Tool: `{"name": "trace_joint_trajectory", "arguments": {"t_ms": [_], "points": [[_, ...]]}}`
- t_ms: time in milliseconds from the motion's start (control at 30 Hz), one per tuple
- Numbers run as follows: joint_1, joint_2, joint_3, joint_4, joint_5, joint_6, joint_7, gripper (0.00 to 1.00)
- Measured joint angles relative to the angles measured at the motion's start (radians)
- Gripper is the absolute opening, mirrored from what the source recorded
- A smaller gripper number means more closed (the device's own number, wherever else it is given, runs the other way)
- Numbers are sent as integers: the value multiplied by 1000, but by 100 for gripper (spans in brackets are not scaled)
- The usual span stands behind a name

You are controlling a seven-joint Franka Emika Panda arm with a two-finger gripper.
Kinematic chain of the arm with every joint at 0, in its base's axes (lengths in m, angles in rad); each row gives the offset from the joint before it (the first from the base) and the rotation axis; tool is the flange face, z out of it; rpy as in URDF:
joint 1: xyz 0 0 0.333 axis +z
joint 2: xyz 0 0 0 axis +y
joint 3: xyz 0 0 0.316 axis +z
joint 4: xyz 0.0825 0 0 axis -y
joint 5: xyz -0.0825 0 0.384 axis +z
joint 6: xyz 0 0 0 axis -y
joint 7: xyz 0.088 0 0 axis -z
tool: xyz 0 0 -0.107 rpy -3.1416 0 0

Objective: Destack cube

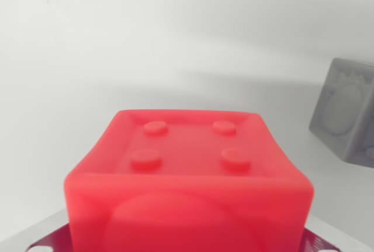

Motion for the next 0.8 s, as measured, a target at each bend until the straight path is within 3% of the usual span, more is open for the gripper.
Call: {"name": "trace_joint_trajectory", "arguments": {"t_ms": [800], "points": [[73, -22, 23, -62, -13, 40, 46, 0]]}}
